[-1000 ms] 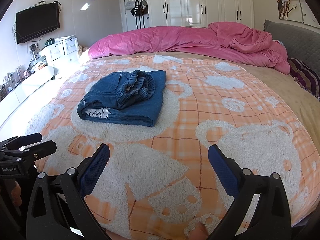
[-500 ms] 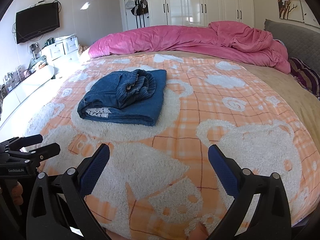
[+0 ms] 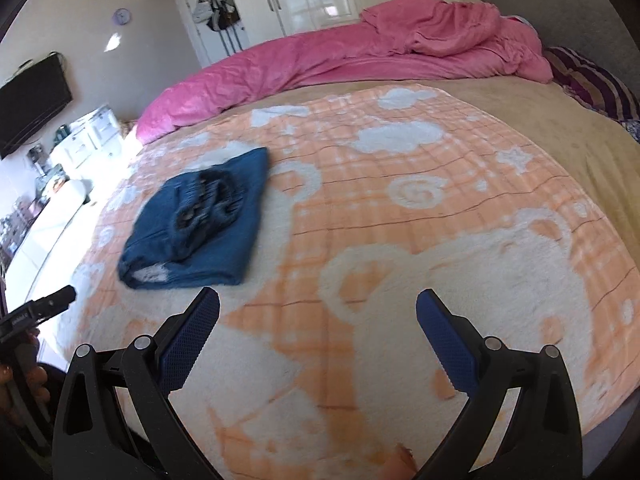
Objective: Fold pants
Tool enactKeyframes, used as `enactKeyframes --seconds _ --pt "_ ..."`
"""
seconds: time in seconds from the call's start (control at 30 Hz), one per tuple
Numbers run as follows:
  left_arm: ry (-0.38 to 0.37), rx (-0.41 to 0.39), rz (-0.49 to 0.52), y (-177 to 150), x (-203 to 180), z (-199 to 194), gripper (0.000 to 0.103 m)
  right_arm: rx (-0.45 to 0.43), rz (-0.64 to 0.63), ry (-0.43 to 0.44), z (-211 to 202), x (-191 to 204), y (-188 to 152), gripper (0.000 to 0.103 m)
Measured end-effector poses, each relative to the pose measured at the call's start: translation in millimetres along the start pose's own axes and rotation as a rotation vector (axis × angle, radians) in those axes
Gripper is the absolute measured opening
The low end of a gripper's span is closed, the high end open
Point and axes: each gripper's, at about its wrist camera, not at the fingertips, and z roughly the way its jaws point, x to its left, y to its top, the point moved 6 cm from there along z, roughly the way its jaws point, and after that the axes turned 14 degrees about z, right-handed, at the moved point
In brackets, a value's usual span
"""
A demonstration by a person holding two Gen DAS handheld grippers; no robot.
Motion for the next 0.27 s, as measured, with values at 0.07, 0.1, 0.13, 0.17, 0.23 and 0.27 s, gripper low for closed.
enactKeyframes --seconds 0.07,0.1,0.13,0.17,0.23,0.27 --pt "0.156 0.071 -0.033 21.9 54.7 18.3 0.094 -0.034 0.033 -0.118 9.1 -41.4 35.7 0.098" --pt "0.209 0.074 -0.038 32.3 77.2 25.8 0.094 -0.028 0.057 -0.152 16.0 -60.6 49.9 0.098" --pt "0.277 0.095 -0.053 42.2 103.3 35.2 0.094 -0.015 0.069 -0.216 26.4 -84.7 67.7 0.098" --pt "0.32 0.088 -0.069 51.2 124.2 43.3 0.094 -0.026 0.069 -0.26 32.3 -100.8 79.0 0.098" --pt "0.357 0.133 -0.082 60.4 161.9 73.1 0.094 -0.032 0.091 -0.353 52.8 -139.0 103.7 0.098" --pt "0.385 0.203 -0.092 56.3 178.9 92.5 0.094 -0.021 0.1 -0.395 63.4 -155.9 111.0 0.098"
